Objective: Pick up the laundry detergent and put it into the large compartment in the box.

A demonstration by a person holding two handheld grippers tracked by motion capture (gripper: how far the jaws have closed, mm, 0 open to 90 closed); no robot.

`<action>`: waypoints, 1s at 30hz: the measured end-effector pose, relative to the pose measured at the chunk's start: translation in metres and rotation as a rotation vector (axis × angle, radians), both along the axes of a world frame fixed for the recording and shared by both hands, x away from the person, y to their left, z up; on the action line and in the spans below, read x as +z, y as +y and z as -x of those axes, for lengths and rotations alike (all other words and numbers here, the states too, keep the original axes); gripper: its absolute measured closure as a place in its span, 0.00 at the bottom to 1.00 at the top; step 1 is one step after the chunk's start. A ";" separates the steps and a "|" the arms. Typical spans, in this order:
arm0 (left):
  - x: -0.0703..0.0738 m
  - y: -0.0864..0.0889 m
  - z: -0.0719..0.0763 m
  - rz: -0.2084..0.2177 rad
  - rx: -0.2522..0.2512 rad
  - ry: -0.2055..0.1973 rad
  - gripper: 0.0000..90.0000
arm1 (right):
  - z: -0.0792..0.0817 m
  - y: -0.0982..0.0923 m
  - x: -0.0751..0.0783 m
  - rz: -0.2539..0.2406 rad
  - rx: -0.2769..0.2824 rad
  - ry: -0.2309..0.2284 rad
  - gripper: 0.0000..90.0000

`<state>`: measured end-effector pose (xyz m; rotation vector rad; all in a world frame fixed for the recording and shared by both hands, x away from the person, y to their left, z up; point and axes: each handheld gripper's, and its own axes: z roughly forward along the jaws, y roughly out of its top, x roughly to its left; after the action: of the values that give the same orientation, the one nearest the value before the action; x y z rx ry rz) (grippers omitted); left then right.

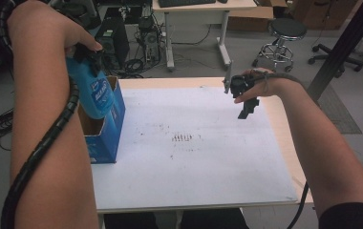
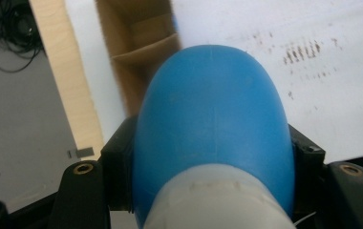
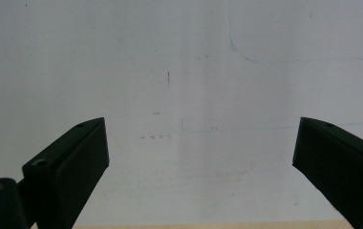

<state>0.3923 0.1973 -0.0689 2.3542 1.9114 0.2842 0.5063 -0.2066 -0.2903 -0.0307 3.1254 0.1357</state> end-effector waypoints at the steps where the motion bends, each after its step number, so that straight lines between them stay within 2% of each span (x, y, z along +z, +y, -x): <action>1: 0.000 0.003 0.000 0.001 0.012 0.002 0.42 | 0.000 0.000 0.000 0.000 0.000 0.000 0.05; 16: -0.007 0.027 -0.006 -0.003 0.127 0.008 0.42 | -0.002 0.001 -0.003 0.006 0.002 0.005 0.05; 23: -0.013 0.033 -0.008 0.002 0.136 -0.003 0.42 | -0.002 0.001 -0.003 0.007 0.003 0.004 0.05; 30: -0.024 0.040 -0.010 -0.015 0.134 -0.002 0.42 | -0.001 0.001 -0.003 0.007 0.004 0.002 0.05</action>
<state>0.4027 0.2373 -0.0929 2.2373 2.0770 0.3119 0.5074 -0.2056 -0.2930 -0.0375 3.1282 0.1250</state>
